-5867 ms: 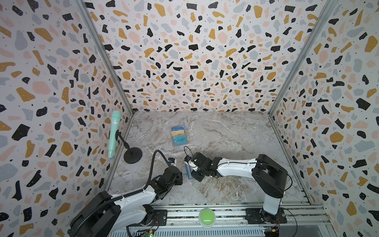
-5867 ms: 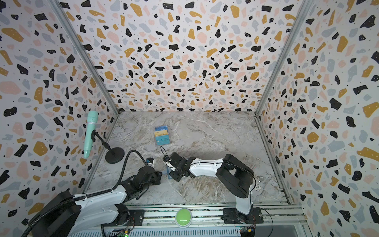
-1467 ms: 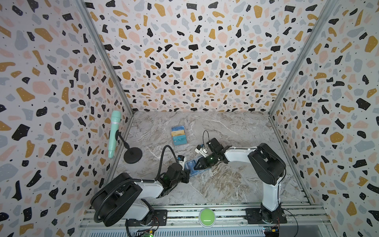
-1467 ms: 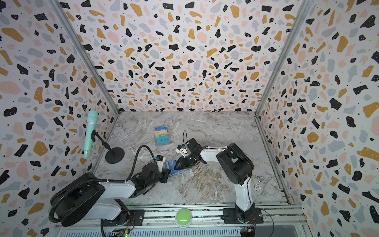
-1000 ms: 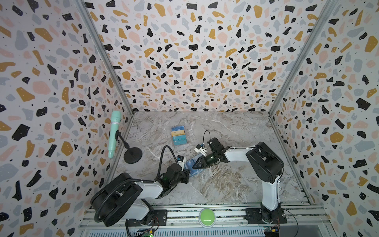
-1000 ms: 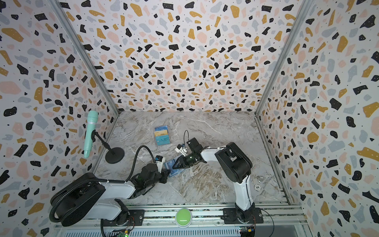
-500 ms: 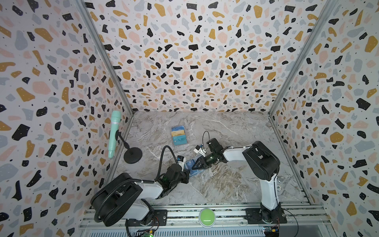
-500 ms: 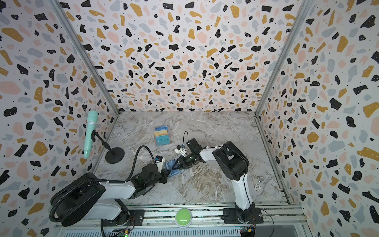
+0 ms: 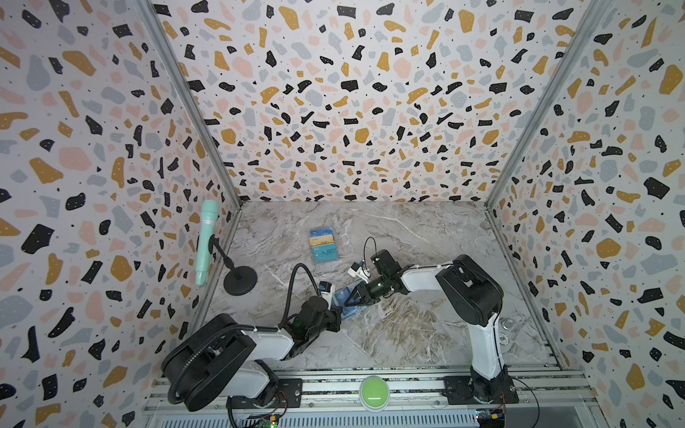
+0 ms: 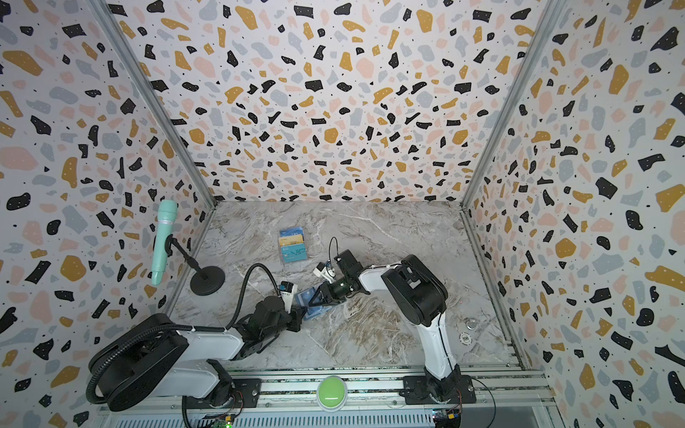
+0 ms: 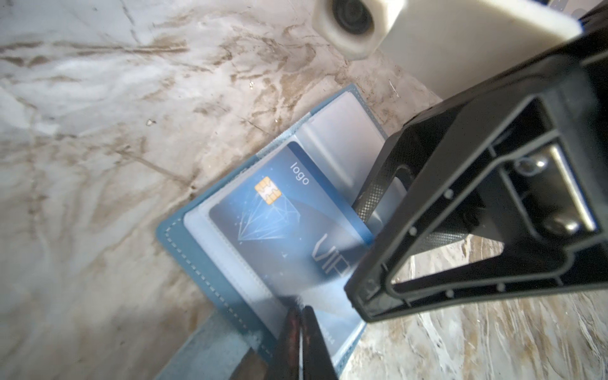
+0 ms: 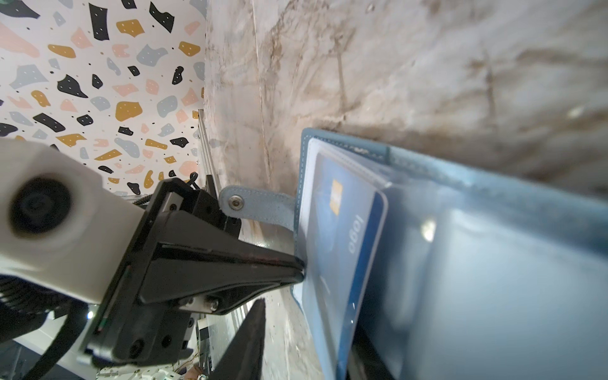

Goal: Take the credit cards out of the card holder

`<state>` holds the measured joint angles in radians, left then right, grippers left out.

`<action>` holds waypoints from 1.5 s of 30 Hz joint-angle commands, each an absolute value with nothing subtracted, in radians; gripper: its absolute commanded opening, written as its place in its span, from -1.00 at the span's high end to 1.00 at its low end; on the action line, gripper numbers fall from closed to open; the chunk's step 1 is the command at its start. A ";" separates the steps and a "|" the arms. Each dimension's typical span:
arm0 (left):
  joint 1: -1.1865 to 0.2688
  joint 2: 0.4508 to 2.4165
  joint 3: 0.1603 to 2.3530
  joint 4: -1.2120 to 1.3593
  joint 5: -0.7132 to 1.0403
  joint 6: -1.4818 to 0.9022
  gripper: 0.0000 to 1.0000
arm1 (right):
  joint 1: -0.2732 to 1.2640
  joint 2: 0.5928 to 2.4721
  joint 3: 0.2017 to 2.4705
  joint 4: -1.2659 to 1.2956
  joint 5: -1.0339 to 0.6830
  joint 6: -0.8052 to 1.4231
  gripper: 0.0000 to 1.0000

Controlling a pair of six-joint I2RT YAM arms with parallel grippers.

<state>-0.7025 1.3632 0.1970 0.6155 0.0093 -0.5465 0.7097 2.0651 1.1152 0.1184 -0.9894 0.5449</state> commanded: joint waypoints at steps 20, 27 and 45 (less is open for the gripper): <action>-0.704 1.362 0.160 0.518 -0.026 -0.555 0.83 | 0.681 1.999 1.042 0.227 -1.095 0.591 0.38; -0.704 1.361 0.161 0.515 -0.026 -0.555 0.83 | 0.674 1.982 1.037 0.242 -1.109 0.600 0.40; -0.704 1.202 0.215 0.464 -0.024 -0.574 1.00 | 0.670 2.000 1.028 0.224 -1.070 0.592 0.44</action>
<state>-0.7025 1.2407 0.1898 0.4980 -0.0086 -0.5697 0.6685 2.0335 1.0344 0.2245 -1.0763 0.6014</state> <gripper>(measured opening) 0.046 0.279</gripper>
